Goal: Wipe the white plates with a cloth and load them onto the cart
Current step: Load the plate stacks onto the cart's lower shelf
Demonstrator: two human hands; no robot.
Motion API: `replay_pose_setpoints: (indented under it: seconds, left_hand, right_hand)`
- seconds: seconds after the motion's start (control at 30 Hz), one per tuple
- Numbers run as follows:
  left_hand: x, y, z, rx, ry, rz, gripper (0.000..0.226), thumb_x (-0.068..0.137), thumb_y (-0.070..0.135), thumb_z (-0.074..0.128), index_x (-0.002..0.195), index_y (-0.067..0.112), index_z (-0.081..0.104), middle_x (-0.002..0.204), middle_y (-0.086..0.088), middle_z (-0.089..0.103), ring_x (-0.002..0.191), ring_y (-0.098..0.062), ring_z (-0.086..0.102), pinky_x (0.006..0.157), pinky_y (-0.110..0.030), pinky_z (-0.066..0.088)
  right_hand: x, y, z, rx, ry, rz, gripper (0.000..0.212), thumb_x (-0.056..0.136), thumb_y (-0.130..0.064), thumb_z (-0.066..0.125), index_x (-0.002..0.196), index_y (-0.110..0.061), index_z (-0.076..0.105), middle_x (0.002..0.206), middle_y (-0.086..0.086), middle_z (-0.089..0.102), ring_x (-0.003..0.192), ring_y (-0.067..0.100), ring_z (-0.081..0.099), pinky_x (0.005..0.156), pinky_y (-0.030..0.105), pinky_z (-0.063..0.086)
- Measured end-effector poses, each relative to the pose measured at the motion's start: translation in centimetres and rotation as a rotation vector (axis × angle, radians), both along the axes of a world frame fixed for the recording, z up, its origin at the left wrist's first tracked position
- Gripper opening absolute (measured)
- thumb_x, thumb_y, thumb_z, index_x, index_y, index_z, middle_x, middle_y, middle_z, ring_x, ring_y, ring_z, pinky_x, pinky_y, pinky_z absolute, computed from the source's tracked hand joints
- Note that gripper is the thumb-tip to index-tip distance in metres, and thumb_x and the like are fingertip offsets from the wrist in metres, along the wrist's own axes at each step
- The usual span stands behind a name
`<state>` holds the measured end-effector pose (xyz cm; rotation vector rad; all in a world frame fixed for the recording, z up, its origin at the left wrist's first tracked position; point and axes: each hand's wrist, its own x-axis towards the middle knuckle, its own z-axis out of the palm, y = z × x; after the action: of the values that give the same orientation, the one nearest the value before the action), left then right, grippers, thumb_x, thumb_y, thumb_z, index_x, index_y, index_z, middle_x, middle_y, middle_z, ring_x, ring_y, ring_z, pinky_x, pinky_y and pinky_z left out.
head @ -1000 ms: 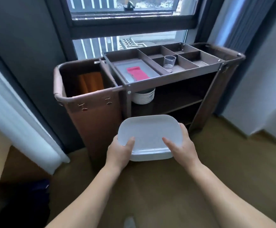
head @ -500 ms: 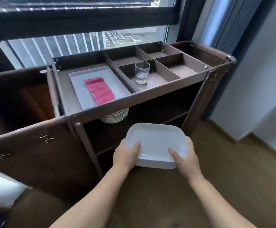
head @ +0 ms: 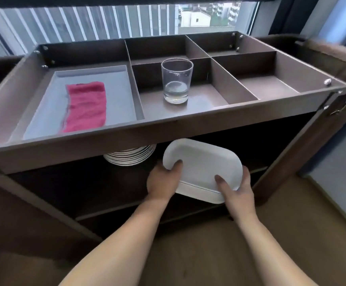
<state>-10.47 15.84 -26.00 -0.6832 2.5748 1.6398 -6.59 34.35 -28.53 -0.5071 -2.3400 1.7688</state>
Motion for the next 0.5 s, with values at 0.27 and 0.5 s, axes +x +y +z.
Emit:
replay_pose_setpoints:
  seconds: [0.27, 0.5]
  left_hand:
    - [-3.3, 1.4, -3.4, -0.054, 0.072, 0.046, 0.052, 0.087, 0.049, 0.058, 0.127, 0.015, 0.051, 0.113, -0.006, 0.066, 0.106, -0.030, 0.061, 0.090, -0.038, 0.050]
    - [-4.4, 2.6, -5.3, 0.126, 0.167, 0.077, 0.058, 0.090, 0.043, 0.061, 0.136, 0.014, 0.042, 0.110, 0.000, 0.061, 0.109, -0.025, 0.061, 0.083, -0.025, 0.043]
  right_hand:
    - [-3.3, 0.5, -2.8, 0.028, -0.019, 0.005, 0.061, 0.084, -0.038, 0.071, 0.134, -0.032, 0.038, 0.100, -0.018, 0.061, 0.092, 0.004, 0.060, 0.071, 0.020, 0.046]
    - [-5.3, -0.5, -2.9, 0.118, -0.054, -0.024, 0.069, 0.080, -0.053, 0.065, 0.135, -0.031, 0.028, 0.103, -0.004, 0.062, 0.091, 0.019, 0.062, 0.074, 0.031, 0.049]
